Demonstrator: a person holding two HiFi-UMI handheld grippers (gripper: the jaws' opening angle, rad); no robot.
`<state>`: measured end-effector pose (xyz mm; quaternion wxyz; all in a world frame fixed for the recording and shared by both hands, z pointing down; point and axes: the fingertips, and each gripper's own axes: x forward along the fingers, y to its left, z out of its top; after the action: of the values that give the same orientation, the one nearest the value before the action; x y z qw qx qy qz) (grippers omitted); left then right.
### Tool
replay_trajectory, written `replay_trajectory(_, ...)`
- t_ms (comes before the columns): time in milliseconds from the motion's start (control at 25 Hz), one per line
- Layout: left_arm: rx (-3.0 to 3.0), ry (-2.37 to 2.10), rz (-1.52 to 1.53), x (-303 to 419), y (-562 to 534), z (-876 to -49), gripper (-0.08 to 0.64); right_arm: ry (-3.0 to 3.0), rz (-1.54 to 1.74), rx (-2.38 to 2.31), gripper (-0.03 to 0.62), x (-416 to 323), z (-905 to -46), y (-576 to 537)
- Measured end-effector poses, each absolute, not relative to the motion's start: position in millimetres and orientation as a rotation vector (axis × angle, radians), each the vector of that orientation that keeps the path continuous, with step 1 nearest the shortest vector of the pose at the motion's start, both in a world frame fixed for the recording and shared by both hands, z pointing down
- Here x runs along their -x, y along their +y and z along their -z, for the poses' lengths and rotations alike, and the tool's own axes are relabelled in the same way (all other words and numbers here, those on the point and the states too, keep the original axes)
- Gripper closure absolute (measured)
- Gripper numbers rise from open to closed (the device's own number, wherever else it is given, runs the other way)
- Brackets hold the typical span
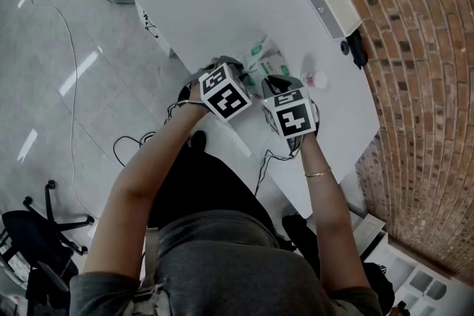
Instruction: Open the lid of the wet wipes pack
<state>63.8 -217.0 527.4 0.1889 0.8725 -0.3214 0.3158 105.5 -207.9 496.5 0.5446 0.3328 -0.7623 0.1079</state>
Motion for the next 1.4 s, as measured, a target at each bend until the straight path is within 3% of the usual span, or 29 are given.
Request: replay_trajectory(1400, -2.463, -0.88, -0.95, -64.9, -215.9, -530.9, 0.486, -1.835, -0.369, -0.773, 0.561, -109.0, -490.5, -209.6)
